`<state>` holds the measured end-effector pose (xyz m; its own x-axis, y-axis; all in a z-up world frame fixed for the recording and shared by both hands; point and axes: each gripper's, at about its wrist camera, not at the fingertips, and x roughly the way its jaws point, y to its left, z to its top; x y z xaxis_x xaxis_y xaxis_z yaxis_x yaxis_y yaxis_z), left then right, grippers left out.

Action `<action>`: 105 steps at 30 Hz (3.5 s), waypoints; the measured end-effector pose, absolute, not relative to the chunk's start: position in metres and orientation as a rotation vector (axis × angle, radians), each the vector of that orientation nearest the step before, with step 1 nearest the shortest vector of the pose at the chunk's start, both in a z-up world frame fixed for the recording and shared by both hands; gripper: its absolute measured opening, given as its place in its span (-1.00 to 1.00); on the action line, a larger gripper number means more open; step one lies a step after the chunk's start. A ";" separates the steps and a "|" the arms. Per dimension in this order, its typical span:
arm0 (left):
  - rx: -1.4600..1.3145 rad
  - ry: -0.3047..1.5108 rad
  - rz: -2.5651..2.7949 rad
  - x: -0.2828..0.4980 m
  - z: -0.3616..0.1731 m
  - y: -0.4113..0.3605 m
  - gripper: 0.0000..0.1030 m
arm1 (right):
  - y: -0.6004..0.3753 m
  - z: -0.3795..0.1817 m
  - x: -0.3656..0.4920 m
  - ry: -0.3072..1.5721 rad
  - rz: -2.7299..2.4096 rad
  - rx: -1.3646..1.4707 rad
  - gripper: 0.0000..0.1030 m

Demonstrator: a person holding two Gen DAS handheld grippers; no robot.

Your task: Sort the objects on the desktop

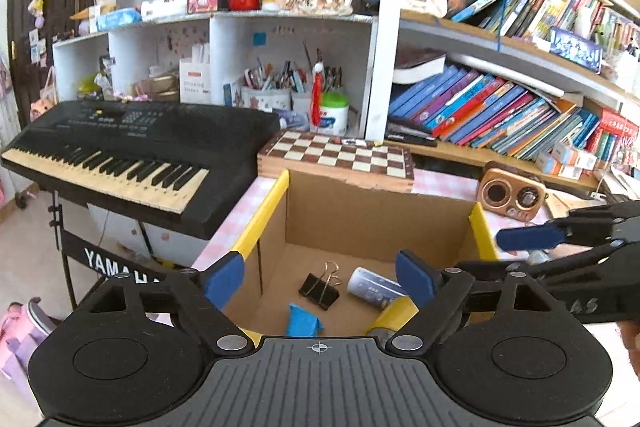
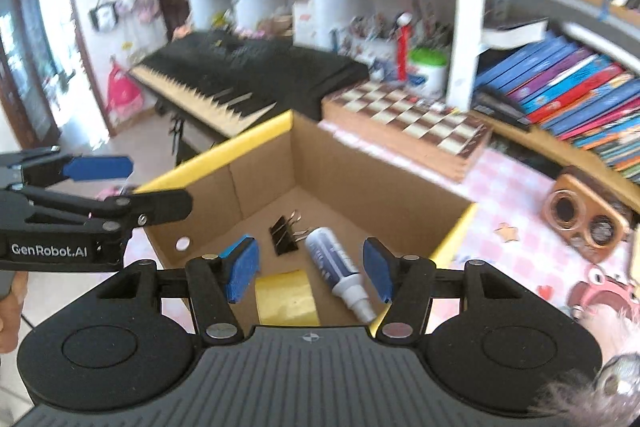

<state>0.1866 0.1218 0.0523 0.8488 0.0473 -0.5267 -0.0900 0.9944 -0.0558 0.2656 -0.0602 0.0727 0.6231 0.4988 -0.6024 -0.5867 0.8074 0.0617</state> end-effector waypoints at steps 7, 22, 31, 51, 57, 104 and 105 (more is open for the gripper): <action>-0.084 0.504 0.053 0.159 0.062 0.114 0.79 | -0.088 0.087 0.227 0.559 0.488 -0.089 0.09; -0.089 0.502 0.023 0.085 0.058 0.105 0.81 | -0.130 0.081 0.117 0.459 0.201 0.003 0.09; -0.082 0.532 -0.001 0.046 0.046 0.097 0.81 | -0.139 0.055 0.058 0.499 0.102 0.028 0.09; -0.024 0.610 -0.100 0.012 0.020 0.065 0.81 | -0.133 0.017 -0.009 0.598 0.073 0.014 0.10; -0.008 0.632 -0.150 0.010 0.013 0.052 0.81 | -0.134 0.013 -0.014 0.622 0.062 0.015 0.11; 0.064 0.775 -0.394 0.112 -0.020 -0.086 0.81 | -0.259 -0.009 0.057 0.764 -0.130 0.085 0.18; 0.063 0.778 -0.393 0.116 -0.021 -0.089 0.81 | -0.262 -0.010 0.061 0.768 -0.129 0.086 0.18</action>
